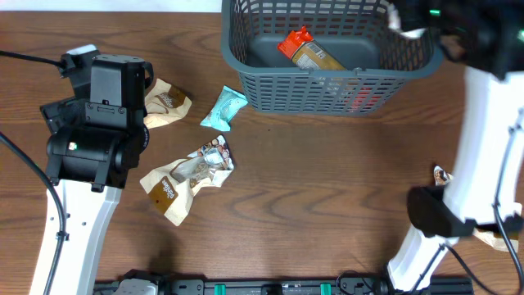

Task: Pack container
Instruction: 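Carry the tissue box over the grey basket and release it inside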

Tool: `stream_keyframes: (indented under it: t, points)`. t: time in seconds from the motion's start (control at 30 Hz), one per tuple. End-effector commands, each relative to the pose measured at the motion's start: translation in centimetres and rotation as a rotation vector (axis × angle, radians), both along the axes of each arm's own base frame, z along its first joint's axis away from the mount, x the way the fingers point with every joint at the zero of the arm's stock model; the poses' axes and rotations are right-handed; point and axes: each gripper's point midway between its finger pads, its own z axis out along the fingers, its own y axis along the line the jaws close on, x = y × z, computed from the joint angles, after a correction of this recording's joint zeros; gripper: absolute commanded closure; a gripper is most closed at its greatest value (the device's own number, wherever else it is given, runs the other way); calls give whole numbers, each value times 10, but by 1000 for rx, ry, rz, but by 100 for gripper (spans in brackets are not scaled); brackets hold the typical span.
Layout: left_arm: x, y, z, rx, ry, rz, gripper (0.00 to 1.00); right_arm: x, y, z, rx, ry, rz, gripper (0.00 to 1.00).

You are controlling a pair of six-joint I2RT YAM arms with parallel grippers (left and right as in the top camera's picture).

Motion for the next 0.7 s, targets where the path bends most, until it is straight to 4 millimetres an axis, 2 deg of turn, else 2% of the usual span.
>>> stream_keyframes:
  t: [0.0, 0.2, 0.33, 0.67]
  points:
    - [-2, 2, 1, 2, -1, 5, 1, 17, 9, -32, -60, 65, 1, 98]
    - [-2, 2, 1, 2, -1, 5, 1, 34, 30, -101, -222, 205, 180, 99]
    - [-2, 2, 1, 2, -1, 5, 1, 38, 32, -131, -293, 261, 261, 99]
    - [-2, 2, 1, 3, 0, 5, 1, 32, 14, -177, -446, 367, 432, 99]
